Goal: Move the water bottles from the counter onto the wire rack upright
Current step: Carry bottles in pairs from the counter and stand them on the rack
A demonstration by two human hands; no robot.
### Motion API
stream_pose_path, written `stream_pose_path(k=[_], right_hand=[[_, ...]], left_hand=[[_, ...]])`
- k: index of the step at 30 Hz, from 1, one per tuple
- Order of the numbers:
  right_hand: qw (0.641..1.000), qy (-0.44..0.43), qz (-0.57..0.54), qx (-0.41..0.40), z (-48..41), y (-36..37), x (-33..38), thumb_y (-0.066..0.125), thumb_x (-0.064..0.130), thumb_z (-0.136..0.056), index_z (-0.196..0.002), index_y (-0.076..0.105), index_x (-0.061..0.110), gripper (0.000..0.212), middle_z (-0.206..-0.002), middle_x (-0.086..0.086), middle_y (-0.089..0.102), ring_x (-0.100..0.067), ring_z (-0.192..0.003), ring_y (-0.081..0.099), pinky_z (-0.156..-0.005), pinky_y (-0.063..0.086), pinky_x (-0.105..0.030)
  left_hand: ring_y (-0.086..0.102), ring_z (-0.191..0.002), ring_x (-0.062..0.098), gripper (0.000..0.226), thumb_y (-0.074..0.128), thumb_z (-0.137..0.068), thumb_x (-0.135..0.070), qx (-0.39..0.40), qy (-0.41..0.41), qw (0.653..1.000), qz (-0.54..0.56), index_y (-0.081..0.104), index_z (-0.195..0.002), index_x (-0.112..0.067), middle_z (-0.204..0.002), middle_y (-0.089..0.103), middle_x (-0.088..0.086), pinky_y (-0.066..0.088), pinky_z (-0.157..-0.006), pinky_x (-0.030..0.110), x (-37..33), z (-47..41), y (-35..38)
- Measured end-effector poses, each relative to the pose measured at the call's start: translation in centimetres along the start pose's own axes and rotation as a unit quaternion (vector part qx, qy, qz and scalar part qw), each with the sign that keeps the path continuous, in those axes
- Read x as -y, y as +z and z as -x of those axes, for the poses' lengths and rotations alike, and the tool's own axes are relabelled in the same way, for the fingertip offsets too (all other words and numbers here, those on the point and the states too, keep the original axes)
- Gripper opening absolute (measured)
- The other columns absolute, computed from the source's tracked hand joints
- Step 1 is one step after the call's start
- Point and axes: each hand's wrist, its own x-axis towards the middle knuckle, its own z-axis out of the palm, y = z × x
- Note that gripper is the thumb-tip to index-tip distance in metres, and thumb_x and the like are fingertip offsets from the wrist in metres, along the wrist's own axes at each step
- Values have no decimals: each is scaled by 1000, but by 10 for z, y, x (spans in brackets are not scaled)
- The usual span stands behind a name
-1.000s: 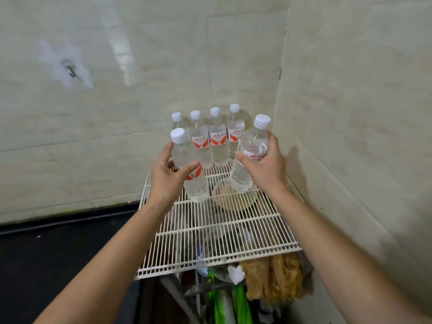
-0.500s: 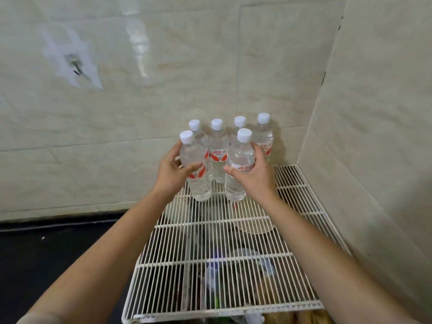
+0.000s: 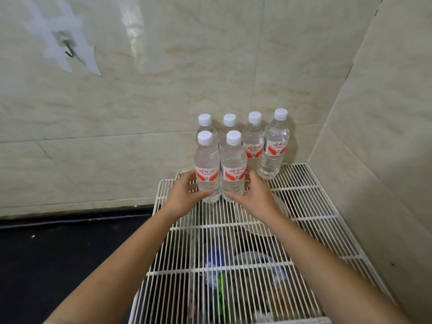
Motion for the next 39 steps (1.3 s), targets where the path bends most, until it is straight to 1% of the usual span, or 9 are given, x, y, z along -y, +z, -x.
stream_pose_path(k=[3, 9, 13, 18, 26, 29, 32, 35, 39], right_hand=[[1000, 8, -4, 2, 5, 5, -9, 85, 39, -75, -142, 44, 32, 79, -133, 6, 63, -13, -118, 62, -98, 55, -45], [999, 20, 26, -24, 6, 14, -12, 81, 39, -80, -135, 54, 30, 62, -125, 9, 68, -9, -107, 65, -94, 57, -37], [999, 27, 30, -32, 4, 17, -10, 79, 37, -83, -138, 53, 28, 61, -128, 5, 66, -13, -113, 64, -94, 51, -31], [995, 22, 91, -24, 7, 22, -8, 69, 50, -88, -149, 39, 33, 70, -146, 5, 54, -19, -125, 59, -98, 54, -46], [996, 24, 84, -35, 22, 24, -3, 62, 39, -97, -161, 1, 19, 91, -169, -7, 11, -29, -153, 21, -119, 28, -44], [988, -32, 133, -73, 45, 14, -3, 44, 49, -103, -161, -2, 17, 80, -169, -7, 0, -28, -155, 13, -120, 26, -46], [975, -82, 175, -107, 62, 7, -6, 33, 58, -102, -161, 0, 17, 78, -169, -10, -7, -30, -155, 6, -124, 19, -49], [950, -167, 235, -123, 73, 9, -5, 30, 59, -101, -161, -1, 18, 79, -168, -13, -12, -30, -156, -7, -125, 3, -48], [930, -267, 238, -89, 83, 34, 16, 36, 57, -101, -162, 9, 15, 78, -168, -17, -7, -30, -156, -9, -126, 0, -51]], left_hand=[[62, -116, 13, 58, 78, -85, -16, 5, -16, 1000, -14, 55, -138, -21, -131, 66, -6, 50, -97, 29, 15, 6, 16], [54, -97, -8, 60, 70, -92, -21, -22, -11, 999, -30, 46, -146, -33, -120, 61, -21, 45, -93, 24, 24, 5, 28], [60, -104, 5, 63, 67, -95, -30, -28, -12, 997, -76, 39, -150, -38, -124, 66, -14, 47, -89, 28, 26, -1, 29], [63, -101, 6, 62, 65, -96, -30, -18, -9, 997, -75, 36, -150, -41, -122, 66, -16, 46, -78, 21, 30, -1, 28], [37, -142, 12, 66, 57, -101, -29, -27, 44, 993, -108, 22, -157, -29, -160, 36, -5, 34, -117, 39, 25, 22, 29], [24, -152, 23, 59, 43, -105, -41, -123, 61, 960, -243, 27, -158, -20, -166, 24, 4, 24, -121, 42, 23, 42, 22], [34, -147, 34, 53, 37, -106, -40, -214, 110, 926, -292, 40, -152, -15, -162, 31, 15, 32, -117, 50, 19, 72, 5], [38, -143, 39, 58, 35, -104, -46, -271, 114, 888, -355, 40, -151, -13, -160, 32, 20, 34, -113, 55, 22, 110, -15], [35, -145, 40, 60, 38, -102, -46, -317, 91, 841, -429, 40, -153, -13, -161, 31, 21, 31, -114, 58, 33, 174, -46]])
